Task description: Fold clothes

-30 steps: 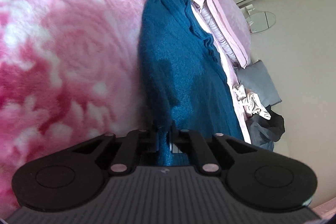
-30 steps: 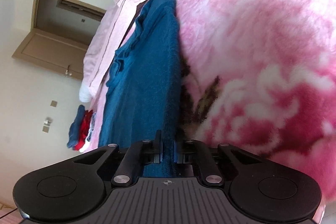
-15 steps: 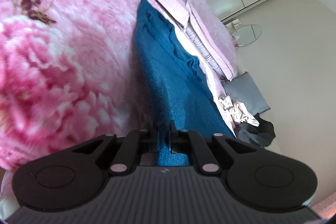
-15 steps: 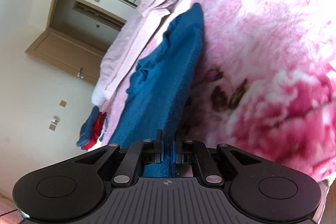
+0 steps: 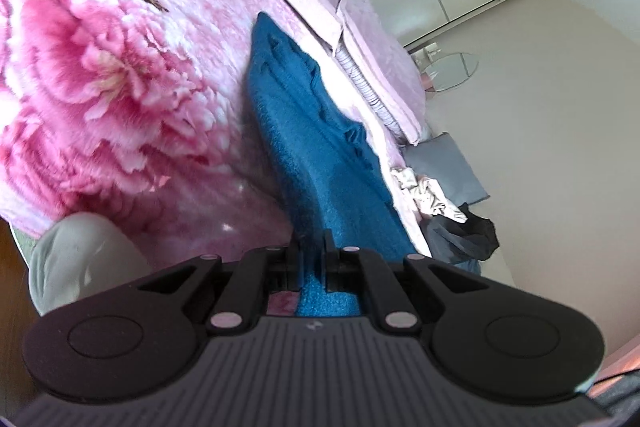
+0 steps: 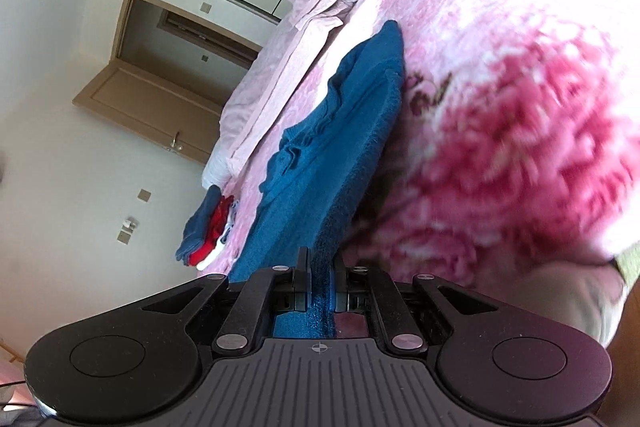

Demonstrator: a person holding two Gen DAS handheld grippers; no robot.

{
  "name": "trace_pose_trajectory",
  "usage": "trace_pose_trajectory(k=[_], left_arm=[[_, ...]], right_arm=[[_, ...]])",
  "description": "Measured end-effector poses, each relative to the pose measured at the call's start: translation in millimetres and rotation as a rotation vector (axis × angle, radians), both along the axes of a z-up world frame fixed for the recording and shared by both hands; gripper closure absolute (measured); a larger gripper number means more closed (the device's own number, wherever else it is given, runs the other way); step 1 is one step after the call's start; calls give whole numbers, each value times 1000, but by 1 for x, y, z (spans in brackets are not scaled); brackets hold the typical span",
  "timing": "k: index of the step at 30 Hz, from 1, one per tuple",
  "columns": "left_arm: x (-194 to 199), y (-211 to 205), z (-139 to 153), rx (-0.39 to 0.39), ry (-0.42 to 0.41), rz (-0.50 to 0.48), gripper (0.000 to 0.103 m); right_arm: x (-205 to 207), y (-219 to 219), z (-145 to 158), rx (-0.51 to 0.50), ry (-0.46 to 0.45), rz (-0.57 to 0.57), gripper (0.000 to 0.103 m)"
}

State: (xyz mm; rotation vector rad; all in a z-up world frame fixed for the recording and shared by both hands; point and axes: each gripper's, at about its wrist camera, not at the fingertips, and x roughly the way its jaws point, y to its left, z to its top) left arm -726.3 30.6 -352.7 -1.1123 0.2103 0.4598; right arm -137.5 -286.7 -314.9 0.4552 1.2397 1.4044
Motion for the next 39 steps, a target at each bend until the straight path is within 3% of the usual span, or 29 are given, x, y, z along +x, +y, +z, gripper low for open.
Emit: trace_pose_trajectory(k=[7, 14, 21, 25, 29, 32, 34, 35, 37, 39], left_arm=[[-16, -24, 19, 13, -17, -22, 99], [-2, 3, 14, -43, -39, -14, 99], [34, 70, 29, -49, -77, -17, 98], [79, 127, 28, -55, -75, -19, 98], [123, 184, 7, -91, -52, 21, 97], [150, 221, -15, -108, 10, 48, 96], [155, 230, -21, -79, 111, 67, 90], [152, 232, -23, -65, 119, 64, 81], [136, 228, -20, -16, 102, 58, 78], [120, 216, -10, 95, 142, 54, 78]], right_arm=[[-19, -40, 7, -7, 28, -12, 97], [-6, -17, 14, -11, 16, 12, 97], [34, 44, 34, 25, -5, 34, 97], [64, 100, 35, 31, 1, 22, 97], [97, 164, 18, -20, 47, -49, 97], [115, 206, -11, -125, 72, -118, 96], [120, 216, -23, -167, 40, -125, 66], [121, 219, -27, -181, 19, -125, 60], [124, 218, -34, -190, -28, -123, 54], [122, 199, -27, -156, -114, -123, 52]])
